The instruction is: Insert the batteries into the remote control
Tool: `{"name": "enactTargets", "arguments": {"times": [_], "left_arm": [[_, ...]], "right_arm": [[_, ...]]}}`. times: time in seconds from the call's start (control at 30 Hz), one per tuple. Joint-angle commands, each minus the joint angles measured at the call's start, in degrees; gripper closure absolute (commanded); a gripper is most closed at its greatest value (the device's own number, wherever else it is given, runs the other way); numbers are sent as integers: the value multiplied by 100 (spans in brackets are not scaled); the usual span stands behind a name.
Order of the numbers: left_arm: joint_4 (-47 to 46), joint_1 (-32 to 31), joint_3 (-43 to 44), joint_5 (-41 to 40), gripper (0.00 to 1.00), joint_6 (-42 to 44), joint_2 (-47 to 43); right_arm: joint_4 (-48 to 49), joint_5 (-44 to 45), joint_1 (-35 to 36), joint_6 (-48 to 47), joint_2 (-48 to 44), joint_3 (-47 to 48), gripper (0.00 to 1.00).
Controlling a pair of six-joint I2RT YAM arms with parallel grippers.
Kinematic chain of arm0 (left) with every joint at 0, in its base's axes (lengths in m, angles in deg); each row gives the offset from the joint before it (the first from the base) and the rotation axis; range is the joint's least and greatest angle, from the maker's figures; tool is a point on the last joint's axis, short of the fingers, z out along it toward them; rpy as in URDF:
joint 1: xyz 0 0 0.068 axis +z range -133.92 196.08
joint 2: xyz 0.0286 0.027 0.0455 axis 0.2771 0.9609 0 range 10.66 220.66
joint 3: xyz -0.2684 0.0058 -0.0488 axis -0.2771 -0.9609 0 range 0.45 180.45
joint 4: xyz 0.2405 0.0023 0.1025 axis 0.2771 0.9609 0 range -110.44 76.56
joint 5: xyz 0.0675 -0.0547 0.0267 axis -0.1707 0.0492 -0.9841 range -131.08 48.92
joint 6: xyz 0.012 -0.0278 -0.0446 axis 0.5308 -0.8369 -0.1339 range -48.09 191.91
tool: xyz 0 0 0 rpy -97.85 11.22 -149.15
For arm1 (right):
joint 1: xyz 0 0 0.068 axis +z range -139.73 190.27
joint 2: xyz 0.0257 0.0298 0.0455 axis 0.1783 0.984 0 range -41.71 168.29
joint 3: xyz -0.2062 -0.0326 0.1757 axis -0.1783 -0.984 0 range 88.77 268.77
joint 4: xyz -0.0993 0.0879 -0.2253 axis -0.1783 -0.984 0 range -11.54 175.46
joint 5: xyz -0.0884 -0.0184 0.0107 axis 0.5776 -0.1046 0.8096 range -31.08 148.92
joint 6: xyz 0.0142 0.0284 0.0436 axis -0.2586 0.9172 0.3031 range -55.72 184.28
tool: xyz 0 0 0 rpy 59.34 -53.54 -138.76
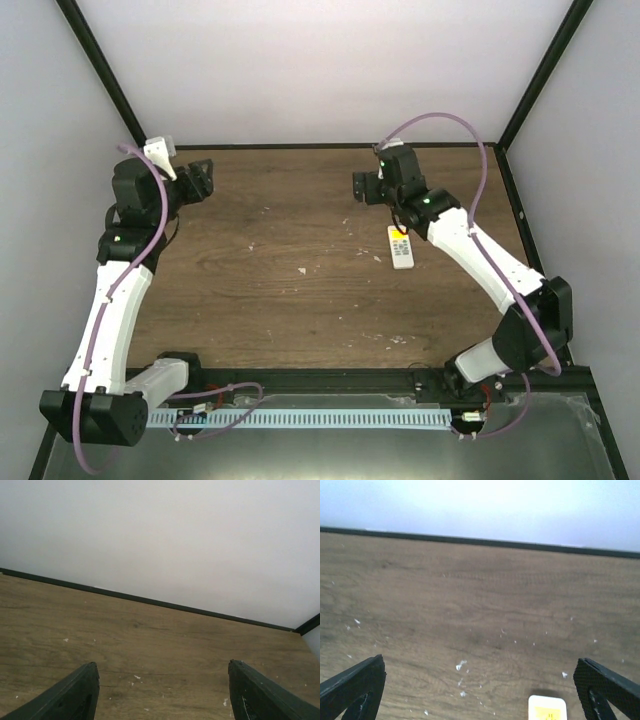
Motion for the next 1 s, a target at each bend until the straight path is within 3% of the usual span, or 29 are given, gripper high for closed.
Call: {"name": "enactTargets", "arguments": {"times": [0.0,0.57,0.97], "left_arm": [[92,26,51,-243,29,15,-13],[7,26,32,-328,28,66,14],[20,25,-13,-312,27,76,2]], "right_arm": [[-18,172,17,-288,-352,347,0],[-125,919,12,-370,-310,407,0],[534,200,15,-679,-1024,-186,0]]}}
